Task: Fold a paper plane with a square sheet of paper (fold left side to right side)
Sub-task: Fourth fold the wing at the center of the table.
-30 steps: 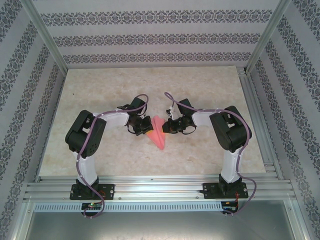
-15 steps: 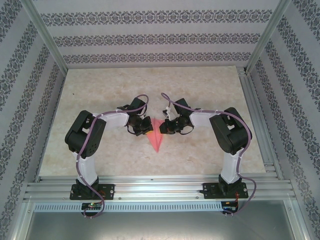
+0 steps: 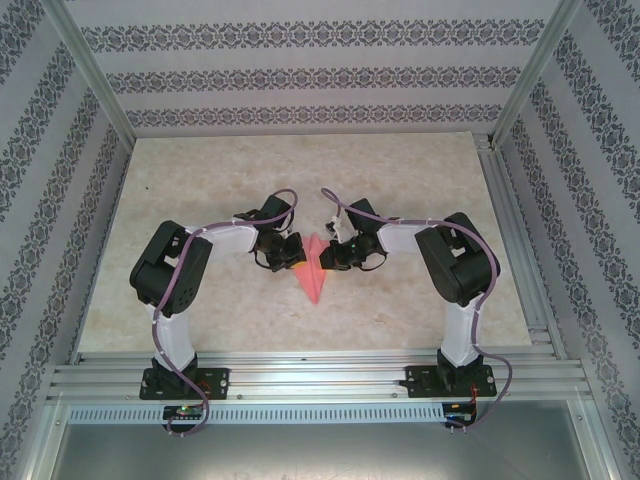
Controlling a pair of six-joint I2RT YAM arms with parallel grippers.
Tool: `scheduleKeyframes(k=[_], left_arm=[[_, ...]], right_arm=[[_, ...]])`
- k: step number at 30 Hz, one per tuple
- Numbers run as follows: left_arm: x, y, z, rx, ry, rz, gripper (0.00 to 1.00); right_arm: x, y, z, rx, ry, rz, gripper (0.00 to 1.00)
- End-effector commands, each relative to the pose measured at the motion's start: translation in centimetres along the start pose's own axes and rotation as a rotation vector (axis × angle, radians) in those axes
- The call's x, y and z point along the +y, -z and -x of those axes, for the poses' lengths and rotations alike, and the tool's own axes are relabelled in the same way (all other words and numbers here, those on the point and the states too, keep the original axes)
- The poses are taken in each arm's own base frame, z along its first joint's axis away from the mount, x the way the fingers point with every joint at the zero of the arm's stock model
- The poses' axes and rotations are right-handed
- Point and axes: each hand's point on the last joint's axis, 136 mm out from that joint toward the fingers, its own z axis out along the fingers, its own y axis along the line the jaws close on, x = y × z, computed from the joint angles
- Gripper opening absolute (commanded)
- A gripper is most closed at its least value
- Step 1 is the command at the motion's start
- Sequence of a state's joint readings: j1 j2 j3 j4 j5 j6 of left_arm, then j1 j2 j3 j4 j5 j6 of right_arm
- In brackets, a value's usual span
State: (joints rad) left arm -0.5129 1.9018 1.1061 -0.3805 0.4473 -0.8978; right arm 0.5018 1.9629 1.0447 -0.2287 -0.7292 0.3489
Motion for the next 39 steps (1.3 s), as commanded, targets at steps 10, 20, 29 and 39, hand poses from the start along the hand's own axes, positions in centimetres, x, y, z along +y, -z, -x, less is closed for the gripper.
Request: scheduleKeyframes(k=[10, 20, 29, 39], left_arm=[[-3.1, 6.2, 0.1, -0.115, -0.116, -0.018, 0.32], [-5.6, 3.5, -4.3, 0.012, -0.137, -0.195, 0.0], [-4.4, 0.7, -6.5, 0.059, -0.075, -0.216, 0.0], [-5.1, -0.5, -6.8, 0.077, -0.068, -0.233, 0.0]], right_arm=[[-2.6, -1.2, -2.2, 0.068, -0.03, -0.094, 0.09], [-2.4, -1.7, -2.3, 0.082, -0.022, -0.096, 0.09], [-2.5, -1.9, -2.5, 0.092, -0.024, -0.108, 0.09], [-2.5, -2.0, -2.5, 0.096, -0.022, -0.106, 0.09]])
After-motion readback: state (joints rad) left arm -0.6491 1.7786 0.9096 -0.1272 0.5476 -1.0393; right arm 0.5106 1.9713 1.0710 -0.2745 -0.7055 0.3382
